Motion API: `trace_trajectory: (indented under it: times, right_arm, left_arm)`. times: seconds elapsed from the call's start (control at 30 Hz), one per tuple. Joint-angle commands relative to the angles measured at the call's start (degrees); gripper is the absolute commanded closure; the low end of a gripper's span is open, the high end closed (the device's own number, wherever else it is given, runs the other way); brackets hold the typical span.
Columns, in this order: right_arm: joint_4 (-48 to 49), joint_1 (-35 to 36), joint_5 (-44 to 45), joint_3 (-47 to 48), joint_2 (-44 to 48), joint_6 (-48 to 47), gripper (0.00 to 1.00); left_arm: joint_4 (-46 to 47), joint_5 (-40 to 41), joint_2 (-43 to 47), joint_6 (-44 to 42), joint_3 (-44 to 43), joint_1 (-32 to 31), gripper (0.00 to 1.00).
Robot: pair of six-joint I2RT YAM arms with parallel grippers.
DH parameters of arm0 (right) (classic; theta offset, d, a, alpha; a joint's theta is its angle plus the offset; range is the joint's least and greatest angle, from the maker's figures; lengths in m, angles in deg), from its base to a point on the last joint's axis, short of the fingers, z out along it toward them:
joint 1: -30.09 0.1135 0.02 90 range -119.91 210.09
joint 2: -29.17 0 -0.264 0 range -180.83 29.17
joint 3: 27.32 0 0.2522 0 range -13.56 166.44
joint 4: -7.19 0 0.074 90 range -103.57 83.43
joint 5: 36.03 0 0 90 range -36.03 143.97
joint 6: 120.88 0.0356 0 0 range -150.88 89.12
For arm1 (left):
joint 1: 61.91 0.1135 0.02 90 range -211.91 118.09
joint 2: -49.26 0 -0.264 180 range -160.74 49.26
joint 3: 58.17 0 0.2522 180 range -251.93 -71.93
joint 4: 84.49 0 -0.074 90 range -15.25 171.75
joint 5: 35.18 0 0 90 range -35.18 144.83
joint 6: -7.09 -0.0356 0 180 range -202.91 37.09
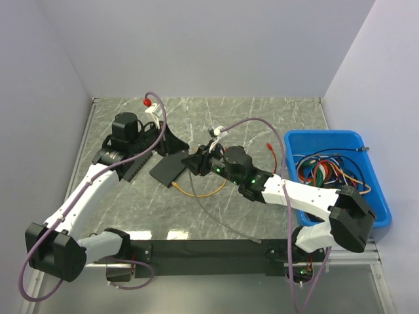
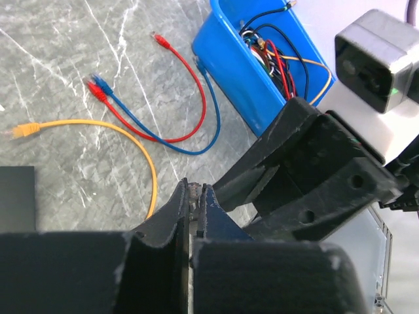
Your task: Insert the plug into the switch port
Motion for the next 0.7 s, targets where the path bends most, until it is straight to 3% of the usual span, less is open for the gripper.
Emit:
trace_trajectory:
  times: [0.0, 0.5, 0.67]
  right_arm:
    - [-0.36, -0.03, 1.72, 2.73, 1.85, -0.46, 0.55]
    - [-5.02, 0.76, 10.67, 2.64, 6.95, -0.73, 0.52]
    - [-4.49, 0.93, 10.07, 3.78, 5.64, -0.20, 0.52]
  left_arm:
    - [-0.17, 2.24, 0.28, -0.53, -1.35, -0.35, 1.00]
    - [-1.93, 8.40, -0.95, 0.35, -1.96, -0.35, 0.99]
    - [-2.64, 9.89, -1.31, 0.87, -2.14, -0.35, 1.00]
